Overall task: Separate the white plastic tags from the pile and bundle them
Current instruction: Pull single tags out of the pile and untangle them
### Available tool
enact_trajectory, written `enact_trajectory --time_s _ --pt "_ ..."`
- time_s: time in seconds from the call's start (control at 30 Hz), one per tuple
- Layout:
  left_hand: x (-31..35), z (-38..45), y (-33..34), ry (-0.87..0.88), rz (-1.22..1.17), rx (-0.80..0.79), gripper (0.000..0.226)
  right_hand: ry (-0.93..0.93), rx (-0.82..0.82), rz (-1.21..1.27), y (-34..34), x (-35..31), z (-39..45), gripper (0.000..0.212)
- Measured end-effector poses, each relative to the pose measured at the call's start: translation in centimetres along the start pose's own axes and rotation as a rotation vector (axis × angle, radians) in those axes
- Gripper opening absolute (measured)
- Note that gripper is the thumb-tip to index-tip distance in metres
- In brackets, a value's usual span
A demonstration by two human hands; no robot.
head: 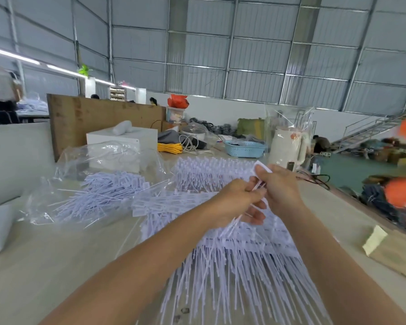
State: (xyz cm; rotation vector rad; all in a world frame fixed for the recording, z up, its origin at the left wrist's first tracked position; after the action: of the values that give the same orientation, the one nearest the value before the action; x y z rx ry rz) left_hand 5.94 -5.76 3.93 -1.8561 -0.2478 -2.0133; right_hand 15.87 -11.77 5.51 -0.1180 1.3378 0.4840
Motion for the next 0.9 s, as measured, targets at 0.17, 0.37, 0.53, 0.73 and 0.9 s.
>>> enact_trajectory --time_s 0.17,0.37,0.53,0.73,0.9 --pt "-0.5 -0.1 -4.0 0.138 0.472 0.276 0.025 -0.043 -0.130 -0.085 1.3 1.3 -0.5 0.013" --pt "-1.2 -2.2 -8.3 0.137 0.610 0.325 0.037 0.077 -0.287 -0.121 3.1 3.3 -1.4 0.024" --pt "-1.9 -5.3 -16.3 0.161 0.621 0.707 0.022 0.025 -0.359 -0.327 4.5 4.6 -1.5 0.025" --pt "-5.0 -6.2 -27.2 -0.143 0.864 1.069 0.018 0.046 -0.317 -0.345 3.7 6.0 -1.0 0.006" --pt "-7.5 -4.0 -29.7 -0.287 1.099 0.962 0.026 0.060 -0.315 -0.313 3.1 5.8 -1.0 0.005"
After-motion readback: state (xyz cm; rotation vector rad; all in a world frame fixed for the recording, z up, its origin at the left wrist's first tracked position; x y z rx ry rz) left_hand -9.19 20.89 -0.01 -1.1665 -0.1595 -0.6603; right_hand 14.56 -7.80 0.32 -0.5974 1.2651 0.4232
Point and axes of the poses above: each hand's wrist, its own z-axis towards the middle knuckle, its own y-axis out of the palm, x = y × z, the point moved 3 cm from there along z, towards the middle knuckle, and after that the axes turned 8 degrees about x, right-handed, at the moved point
